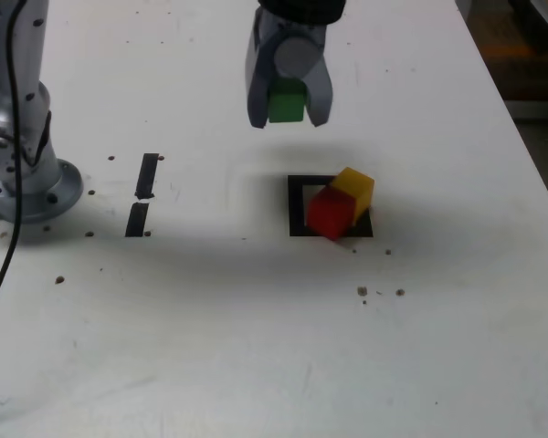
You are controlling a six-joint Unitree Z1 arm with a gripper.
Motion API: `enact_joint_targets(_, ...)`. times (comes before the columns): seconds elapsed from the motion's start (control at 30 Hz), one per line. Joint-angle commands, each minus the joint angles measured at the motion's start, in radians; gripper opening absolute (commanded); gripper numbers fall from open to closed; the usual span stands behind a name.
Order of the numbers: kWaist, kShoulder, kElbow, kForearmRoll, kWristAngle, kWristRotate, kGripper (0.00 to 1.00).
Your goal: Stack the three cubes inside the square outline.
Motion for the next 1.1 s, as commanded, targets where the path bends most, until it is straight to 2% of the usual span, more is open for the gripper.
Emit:
enact_joint_targets(0.0,0.037,-0.001,0.009,-0.008,0.004,0.042,0.17)
enact_joint_targets(0.23,0.164,0.027,0.028,-0.033,0.002,0.157,0.17)
enact_joint_targets(0.47,0.257,0.050,0.090,-0.119,-0.001,0.207,0.18)
enact_joint_targets(0.6,0.273,0.050,0.139,-0.185,-0.009,0.211,0.19)
enact_joint_targets(0.83,0.259,0.064,0.213,-0.338,-0.045,0.224,0.22)
enact_joint_targets(1.07,0.257,0.076,0.262,-0.393,-0.058,0.229,0.37)
